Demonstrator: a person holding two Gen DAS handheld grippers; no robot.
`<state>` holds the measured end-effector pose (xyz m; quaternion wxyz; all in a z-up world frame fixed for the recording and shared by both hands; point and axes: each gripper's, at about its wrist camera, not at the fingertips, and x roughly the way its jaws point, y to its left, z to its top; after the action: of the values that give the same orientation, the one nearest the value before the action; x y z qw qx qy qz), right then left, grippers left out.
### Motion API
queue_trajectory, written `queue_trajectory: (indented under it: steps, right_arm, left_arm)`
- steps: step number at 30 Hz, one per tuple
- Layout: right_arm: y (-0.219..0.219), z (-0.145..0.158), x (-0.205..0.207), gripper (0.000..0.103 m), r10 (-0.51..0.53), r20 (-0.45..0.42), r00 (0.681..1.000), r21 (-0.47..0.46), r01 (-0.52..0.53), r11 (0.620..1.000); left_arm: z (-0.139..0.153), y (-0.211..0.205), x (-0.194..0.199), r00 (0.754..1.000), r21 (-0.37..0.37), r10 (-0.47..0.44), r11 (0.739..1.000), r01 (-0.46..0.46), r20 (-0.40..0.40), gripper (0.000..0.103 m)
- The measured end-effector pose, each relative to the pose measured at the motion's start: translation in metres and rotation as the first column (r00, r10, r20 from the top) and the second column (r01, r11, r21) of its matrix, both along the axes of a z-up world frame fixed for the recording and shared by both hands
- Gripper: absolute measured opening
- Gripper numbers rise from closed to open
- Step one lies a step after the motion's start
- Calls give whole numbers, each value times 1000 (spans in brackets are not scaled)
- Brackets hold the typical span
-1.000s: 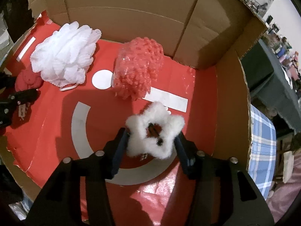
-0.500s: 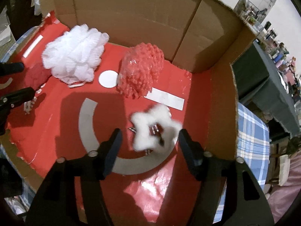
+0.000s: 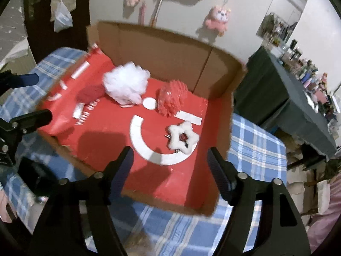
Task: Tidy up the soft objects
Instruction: 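Move both tools back toward the soft items left on the table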
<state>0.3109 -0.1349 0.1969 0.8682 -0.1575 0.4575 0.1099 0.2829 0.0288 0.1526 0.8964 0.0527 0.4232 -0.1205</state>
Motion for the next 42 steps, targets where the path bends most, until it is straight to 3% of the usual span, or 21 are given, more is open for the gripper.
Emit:
queue_trajectory:
  steps: [3, 11, 20, 30, 37, 42]
  right_arm:
    - [-1, 20, -31, 72, 11, 48, 999, 25, -12, 1000]
    - [2, 69, -117, 78, 28, 186, 982, 120, -51, 991]
    - [5, 92, -210, 85, 53, 360, 931, 176, -124, 977]
    - [-3, 67, -274, 90, -19, 474, 880, 235, -106, 966]
    - [-5, 32, -287, 90, -68, 468, 881, 259, -63, 964]
    - [-8, 8, -295, 90, -120, 486, 866, 254, -9, 967]
  left_arm:
    - [20, 0, -27, 999, -22, -1, 1000, 2, 53, 103]
    - [62, 7, -101, 983, -149, 30, 989, -3, 181, 103]
    - [76, 2, -181, 939, -121, 37, 993, 5, 343, 103]
    - [61, -1, -253, 867, -115, 80, 993, -27, 492, 103]
    - [39, 1, -275, 865, -176, 112, 984, -28, 490, 103]
    - [17, 3, -281, 881, -200, 125, 979, -36, 456, 103]
